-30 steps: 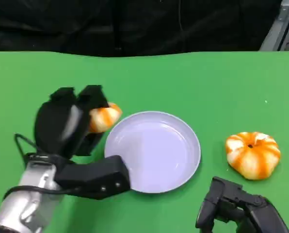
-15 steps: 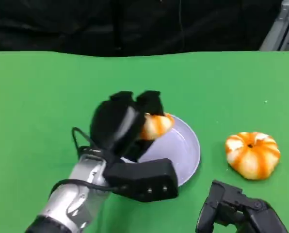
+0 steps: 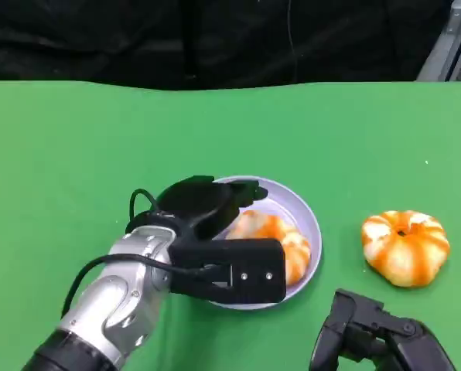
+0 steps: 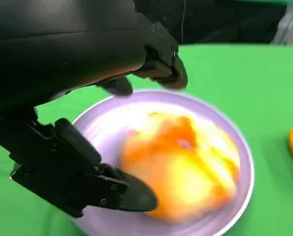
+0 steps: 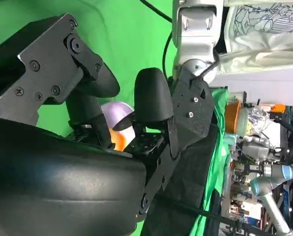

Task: Grasp the bread from the table and place it into the plate.

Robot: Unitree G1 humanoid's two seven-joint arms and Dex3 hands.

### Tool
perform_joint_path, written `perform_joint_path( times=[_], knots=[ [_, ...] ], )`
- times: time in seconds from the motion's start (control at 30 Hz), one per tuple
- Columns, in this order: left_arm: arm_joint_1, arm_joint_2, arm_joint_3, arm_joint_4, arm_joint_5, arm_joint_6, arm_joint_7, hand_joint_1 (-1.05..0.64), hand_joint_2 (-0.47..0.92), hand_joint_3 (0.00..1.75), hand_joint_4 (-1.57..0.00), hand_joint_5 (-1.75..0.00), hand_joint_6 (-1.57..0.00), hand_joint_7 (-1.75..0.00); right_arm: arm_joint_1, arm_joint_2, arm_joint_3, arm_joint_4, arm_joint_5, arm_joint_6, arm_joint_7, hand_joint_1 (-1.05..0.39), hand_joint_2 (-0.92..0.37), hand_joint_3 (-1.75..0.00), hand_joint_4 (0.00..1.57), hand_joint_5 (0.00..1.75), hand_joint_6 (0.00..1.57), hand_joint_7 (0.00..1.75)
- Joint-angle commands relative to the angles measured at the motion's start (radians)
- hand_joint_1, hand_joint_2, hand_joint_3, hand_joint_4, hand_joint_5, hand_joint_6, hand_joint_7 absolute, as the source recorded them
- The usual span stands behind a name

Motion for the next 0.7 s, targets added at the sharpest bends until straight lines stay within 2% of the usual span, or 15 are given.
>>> perform_joint_path(
  times=[0.03,0.4,0.57,0.7],
  knots=[
    [-0.013,0.031,-0.010,-0.027,0.007,0.013,-0.053,-0.90,0.92,0.41,0.00,-0.17,-0.11,-0.08,0.001,-0.005,-0.004,-0.004,0.007,-0.004,0.000,0.00,-0.37,-1.35,0.64,1.74,0.65,1.54],
    [0.061,0.103,0.068,-0.153,-0.066,-0.076,-0.025,-0.81,0.92,0.40,0.00,-0.28,-0.17,-0.11,-0.008,-0.002,-0.009,0.005,0.004,0.003,-0.004,-0.03,-0.37,-1.34,0.66,1.73,0.66,1.53],
    [0.174,0.121,0.191,-0.309,-0.148,-0.106,0.029,-0.63,0.92,0.36,-0.01,-0.75,-0.28,-0.19,-0.010,0.003,-0.008,0.011,0.017,0.002,0.000,-0.02,-0.36,-1.35,0.66,1.74,0.66,1.53],
    [0.298,0.119,0.284,-0.468,-0.225,-0.067,0.014,-0.53,0.92,0.33,-0.09,-0.88,-0.37,-0.25,-0.012,0.006,-0.005,0.021,0.002,-0.005,-0.006,-0.02,-0.35,-1.36,0.66,1.74,0.67,1.54]
  ],
)
